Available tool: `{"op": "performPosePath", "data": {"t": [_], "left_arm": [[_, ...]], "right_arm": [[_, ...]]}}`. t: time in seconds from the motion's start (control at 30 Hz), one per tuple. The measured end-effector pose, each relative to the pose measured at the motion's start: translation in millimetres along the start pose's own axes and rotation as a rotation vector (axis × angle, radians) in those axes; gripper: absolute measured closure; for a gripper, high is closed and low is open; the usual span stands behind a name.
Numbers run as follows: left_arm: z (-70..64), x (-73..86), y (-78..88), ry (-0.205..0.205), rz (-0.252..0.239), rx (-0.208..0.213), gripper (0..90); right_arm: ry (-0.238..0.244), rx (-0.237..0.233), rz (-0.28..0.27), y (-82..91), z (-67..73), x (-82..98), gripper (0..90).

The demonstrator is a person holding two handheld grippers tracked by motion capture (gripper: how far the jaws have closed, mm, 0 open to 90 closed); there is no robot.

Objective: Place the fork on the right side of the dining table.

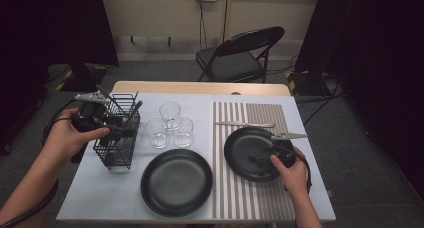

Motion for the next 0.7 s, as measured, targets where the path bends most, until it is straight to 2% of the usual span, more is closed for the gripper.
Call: {"op": "performPosePath", "data": {"t": [0.53,0.7], "left_arm": [[19.5,-0.9,-2.0,0.021,0.003,-0.048,31.8],[23.0,-2.5,-3.1,0.029,-0.012,-0.057,32.8]], "right_arm": [[0.004,-0.006,-0.002,-1.4,2.9,-2.0,20.1],[0.004,-0.007,0.003,-2.7,3.5,-1.4,20.1]]}}
Point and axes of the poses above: each handheld gripper's, and its own axes: y roughly backward along the jaws, x roughly out of its underside, z roughly to its left, the point moved 3 cm from there along -y, roughly forward along the jaws, and after that the axes turned 7 degrees about -x, right-handed, at the moved point
